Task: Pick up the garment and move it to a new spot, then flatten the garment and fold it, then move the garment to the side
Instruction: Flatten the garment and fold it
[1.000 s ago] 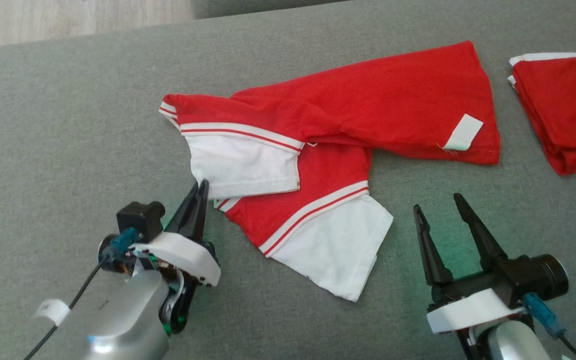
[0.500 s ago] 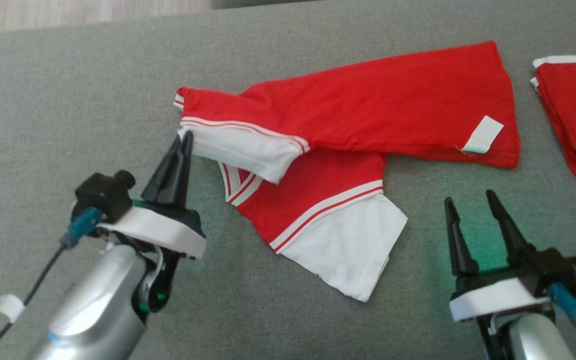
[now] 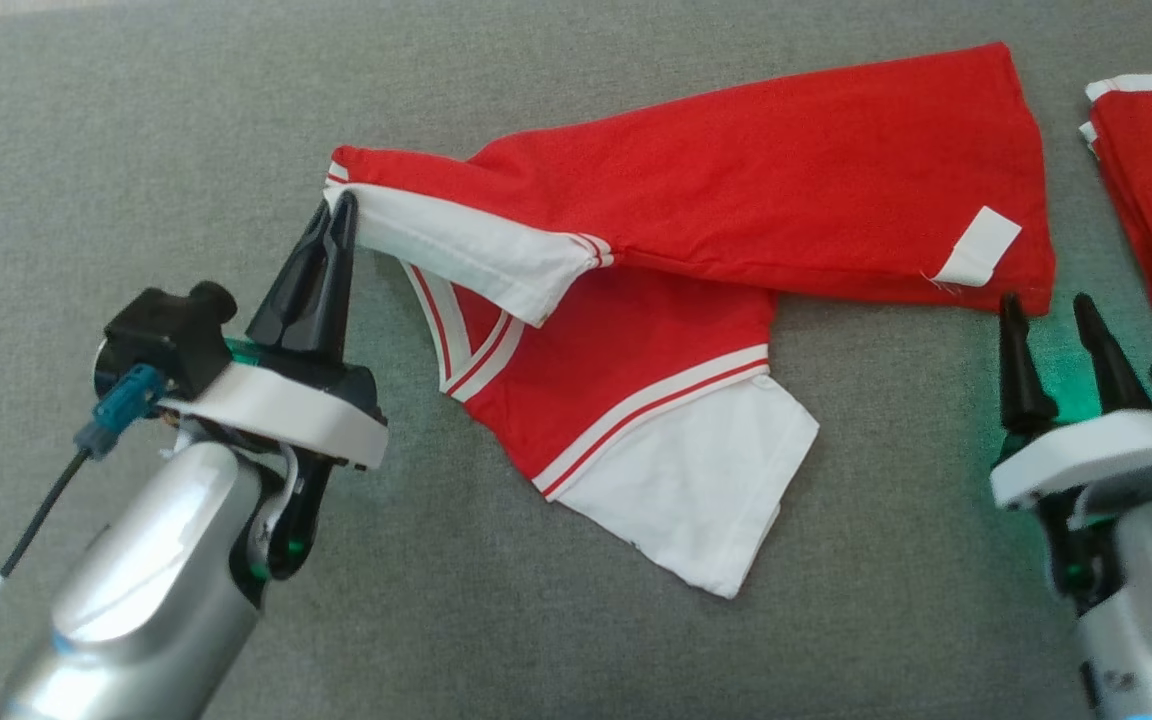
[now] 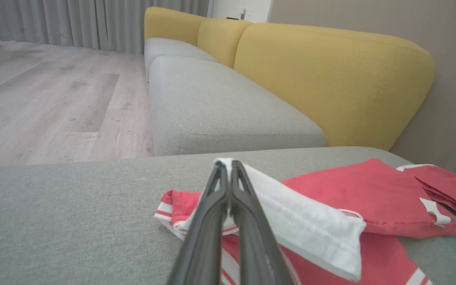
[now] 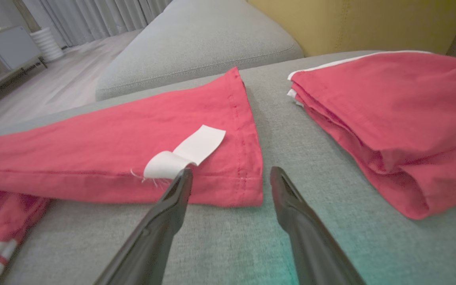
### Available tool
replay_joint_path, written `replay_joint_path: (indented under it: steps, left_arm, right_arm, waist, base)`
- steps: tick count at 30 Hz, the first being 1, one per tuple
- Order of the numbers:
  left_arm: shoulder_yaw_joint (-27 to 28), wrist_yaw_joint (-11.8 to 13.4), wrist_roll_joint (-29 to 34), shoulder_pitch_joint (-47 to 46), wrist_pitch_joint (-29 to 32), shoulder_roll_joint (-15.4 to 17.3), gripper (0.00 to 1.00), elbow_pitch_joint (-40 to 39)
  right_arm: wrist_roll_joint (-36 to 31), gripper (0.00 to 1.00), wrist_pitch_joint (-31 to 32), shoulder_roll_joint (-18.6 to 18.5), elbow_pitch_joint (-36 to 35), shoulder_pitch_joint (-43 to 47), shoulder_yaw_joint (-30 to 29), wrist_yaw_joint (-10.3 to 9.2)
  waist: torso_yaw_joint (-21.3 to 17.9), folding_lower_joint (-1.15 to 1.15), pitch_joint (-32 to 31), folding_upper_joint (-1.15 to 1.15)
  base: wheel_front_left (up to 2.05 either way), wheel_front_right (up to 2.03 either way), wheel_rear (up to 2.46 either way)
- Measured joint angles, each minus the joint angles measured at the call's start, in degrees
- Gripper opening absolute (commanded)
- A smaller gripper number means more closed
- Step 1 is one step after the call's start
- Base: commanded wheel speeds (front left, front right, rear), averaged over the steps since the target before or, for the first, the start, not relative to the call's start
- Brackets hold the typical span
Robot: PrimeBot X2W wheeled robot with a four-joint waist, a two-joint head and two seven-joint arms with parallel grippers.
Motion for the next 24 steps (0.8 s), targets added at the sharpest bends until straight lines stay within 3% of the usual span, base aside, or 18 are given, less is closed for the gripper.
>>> replay_joint_path:
  steps: [1, 3, 12, 19, 21, 23, 24]
  left_arm:
    - [0.10, 0.00, 0.00, -0.32, 0.44, 0.16, 0.00, -0.11]
    - [0.23, 0.02, 0.00, -0.68, 0.46, 0.55, 0.00, -0.24]
    - [0.74, 0.10, 0.00, -1.28, 0.52, 1.43, 0.00, -0.67]
    - [0.73, 0.09, 0.07, -2.23, 0.91, 1.44, 0.00, -0.65]
    - [0.73, 0.09, 0.07, -2.24, 0.91, 1.44, 0.00, -0.49]
    - [0.71, 0.09, 0.07, -2.26, 0.91, 1.44, 0.00, -0.26]
    - [0.71, 0.09, 0.07, -2.26, 0.91, 1.44, 0.00, -0.21]
  right_arm:
    - [5.39, 1.00, 1.78, -2.00, -0.03, -0.84, 1.47, 0.00]
    - [10.01, 1.00, 3.72, -4.30, -0.07, -1.07, 3.02, 0.00]
    - [25.59, 1.00, 8.16, -8.64, -2.04, -1.83, 9.14, 0.00]
    - [30.56, 1.00, 9.03, -10.99, -1.41, -1.83, 12.89, 0.00]
    - [32.07, 0.85, 9.03, -11.20, -1.27, -1.82, 14.07, 0.00]
    - [32.97, 0.62, 8.83, -11.67, -1.26, -1.83, 15.13, 0.00]
    - [33.57, 0.62, 8.55, -12.02, -1.25, -1.83, 15.58, 0.00]
  waist:
    - [0.06, 0.00, 0.29, 0.00]
    - [0.13, 0.00, 0.59, 0.00]
    - [0.40, 0.00, 1.58, 0.00]
    - [0.74, -0.01, 1.61, 0.00]
    - [0.70, -0.01, 1.46, 0.00]
    - [0.64, -0.01, 1.29, 0.00]
    - [0.61, -0.01, 1.22, 0.00]
  base:
    - [0.00, 0.00, 0.00]
    - [0.00, 0.00, 0.00]
    - [0.00, 0.00, 0.00]
    - [0.00, 0.00, 0.00]
    - [0.00, 0.00, 0.00]
    - [0.00, 0.00, 0.00]
    - [0.00, 0.00, 0.00]
